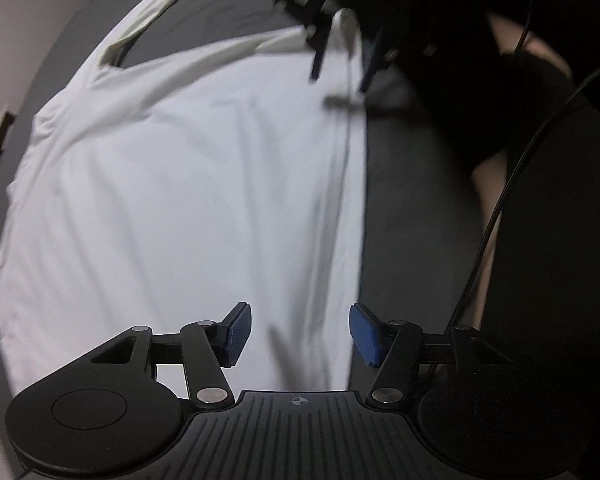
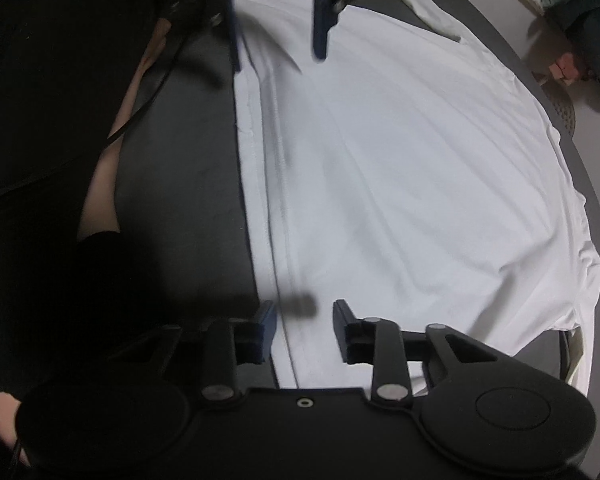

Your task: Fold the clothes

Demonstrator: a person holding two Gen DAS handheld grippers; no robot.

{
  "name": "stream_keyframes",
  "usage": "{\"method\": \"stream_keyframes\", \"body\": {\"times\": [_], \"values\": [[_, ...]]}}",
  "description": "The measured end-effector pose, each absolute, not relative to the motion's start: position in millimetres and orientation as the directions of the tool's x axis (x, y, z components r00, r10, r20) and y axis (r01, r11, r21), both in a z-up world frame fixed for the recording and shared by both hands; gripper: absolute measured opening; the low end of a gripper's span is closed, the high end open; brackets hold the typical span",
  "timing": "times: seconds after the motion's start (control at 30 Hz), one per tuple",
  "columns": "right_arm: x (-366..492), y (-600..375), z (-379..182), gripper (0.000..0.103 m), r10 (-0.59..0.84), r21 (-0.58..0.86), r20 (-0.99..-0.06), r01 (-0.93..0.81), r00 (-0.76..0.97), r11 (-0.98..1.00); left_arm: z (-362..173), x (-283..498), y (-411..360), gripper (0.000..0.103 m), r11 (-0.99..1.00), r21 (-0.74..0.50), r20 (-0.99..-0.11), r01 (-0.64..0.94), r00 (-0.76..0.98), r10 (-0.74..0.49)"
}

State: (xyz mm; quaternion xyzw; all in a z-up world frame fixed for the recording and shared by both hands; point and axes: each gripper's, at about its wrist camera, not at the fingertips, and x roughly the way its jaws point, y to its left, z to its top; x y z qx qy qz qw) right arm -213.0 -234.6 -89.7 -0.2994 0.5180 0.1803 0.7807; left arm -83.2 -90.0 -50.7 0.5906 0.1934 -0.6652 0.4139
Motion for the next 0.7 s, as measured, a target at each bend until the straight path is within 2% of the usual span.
{"method": "stream_keyframes", "body": {"times": [0.03, 0.1, 0.2, 0.37, 0.47, 0.53, 0.6, 0.67, 0.7], "values": [[-211, -237, -92, 0.018, -0.021, -0.272, -0.918, -0.590, 0.396, 0.760, -54, -83, -92, 0.056, -0.585, 0.219, -0.945, 0.781, 0.020, -0.326], [-204, -236, -96, 0.018, 0.005, -0.244, -0.920, -0.584, 0.391, 0.774, -58, -83, -91, 0.045, -0.590, 0.189, -0.949, 0.785, -0.008, -0.315], [-195, -234, -100, 0.018, 0.061, -0.188, -0.926, -0.596, 0.372, 0.780, -71, -85, -95, 0.044, -0.595, 0.154, -0.953, 0.789, -0.041, -0.302], [-187, -231, -105, 0.018, 0.077, -0.177, -0.926, -0.607, 0.369, 0.775, -81, -85, -101, 0.044, -0.578, 0.133, -0.947, 0.805, -0.069, -0.313], [-182, -231, -106, 0.018, 0.103, -0.143, -0.929, -0.603, 0.354, 0.785, -81, -82, -105, 0.035, -0.553, 0.104, -0.944, 0.827, -0.094, -0.317], [-178, -232, -109, 0.018, 0.103, -0.126, -0.937, -0.598, 0.334, 0.792, -84, -81, -108, 0.035, -0.543, 0.099, -0.946, 0.834, -0.090, -0.311], [-176, -234, -110, 0.018, 0.110, -0.108, -0.940, -0.588, 0.322, 0.802, -86, -80, -109, 0.028, -0.541, 0.094, -0.949, 0.836, -0.089, -0.302], [-173, -236, -110, 0.014, 0.117, -0.091, -0.942, -0.577, 0.313, 0.812, -89, -80, -111, 0.028, -0.539, 0.087, -0.951, 0.838, -0.091, -0.296], [-172, -237, -110, 0.008, 0.121, -0.083, -0.943, -0.570, 0.310, 0.817, -89, -80, -112, 0.025, -0.539, 0.085, -0.951, 0.838, -0.093, -0.294]]}}
